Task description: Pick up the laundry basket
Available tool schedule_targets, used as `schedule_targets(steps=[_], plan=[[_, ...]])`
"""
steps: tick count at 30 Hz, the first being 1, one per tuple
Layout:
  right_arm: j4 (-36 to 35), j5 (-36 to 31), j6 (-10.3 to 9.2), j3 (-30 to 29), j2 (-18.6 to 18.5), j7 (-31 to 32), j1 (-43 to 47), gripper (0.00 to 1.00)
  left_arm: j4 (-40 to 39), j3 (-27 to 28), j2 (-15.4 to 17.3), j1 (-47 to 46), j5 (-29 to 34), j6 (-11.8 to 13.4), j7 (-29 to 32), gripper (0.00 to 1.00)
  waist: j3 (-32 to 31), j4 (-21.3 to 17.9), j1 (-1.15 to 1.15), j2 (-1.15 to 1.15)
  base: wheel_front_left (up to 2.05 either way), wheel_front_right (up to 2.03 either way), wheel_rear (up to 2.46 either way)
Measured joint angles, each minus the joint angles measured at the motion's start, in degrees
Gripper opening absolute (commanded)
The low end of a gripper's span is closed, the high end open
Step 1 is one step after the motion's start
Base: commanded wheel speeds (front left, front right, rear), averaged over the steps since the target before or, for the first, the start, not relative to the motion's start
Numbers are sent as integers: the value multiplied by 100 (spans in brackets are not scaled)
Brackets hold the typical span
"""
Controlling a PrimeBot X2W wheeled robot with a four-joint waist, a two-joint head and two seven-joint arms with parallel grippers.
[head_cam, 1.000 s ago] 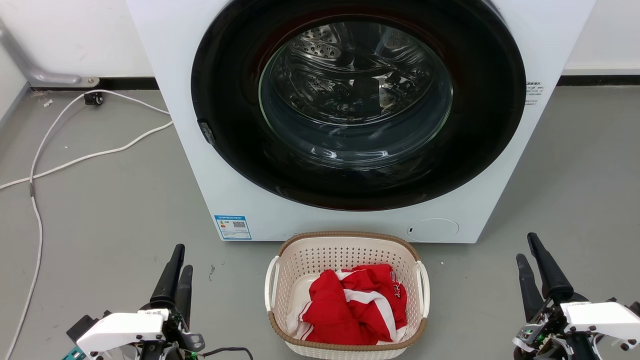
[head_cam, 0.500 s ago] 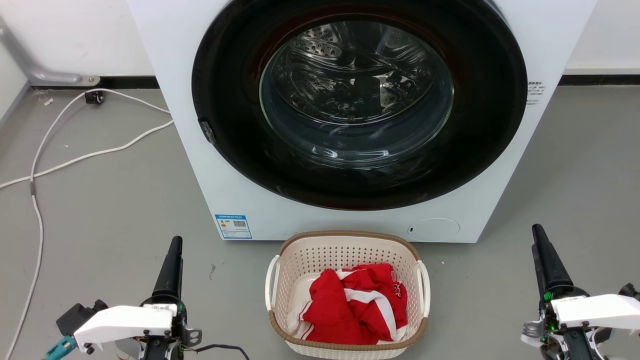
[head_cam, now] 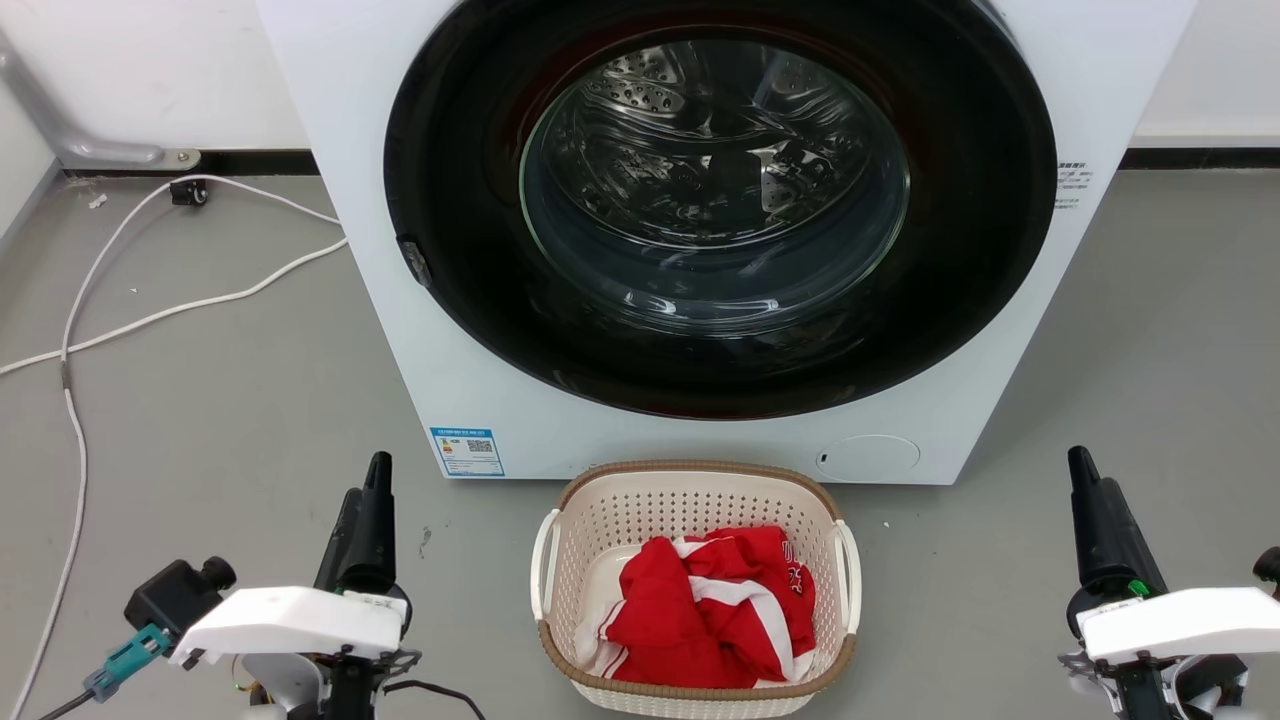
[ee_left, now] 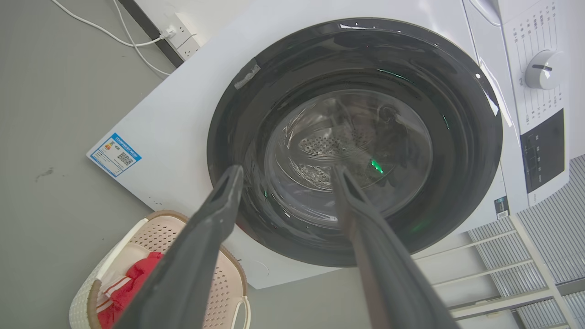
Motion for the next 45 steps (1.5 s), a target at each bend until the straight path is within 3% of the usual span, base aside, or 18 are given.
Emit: schedule_targets(steps=[16, 45], plan=[[-489, -1841, 1, 2, 4, 54, 138, 100, 63, -233, 19, -45, 1800, 119, -309, 100, 3, 4, 0, 0, 0, 0, 0], [-862, -3894, 1, 10, 10, 90, 346, 100, 210, -500, 92, -164, 3698, 267, -734, 100, 10, -7, 0, 0, 0, 0, 0]])
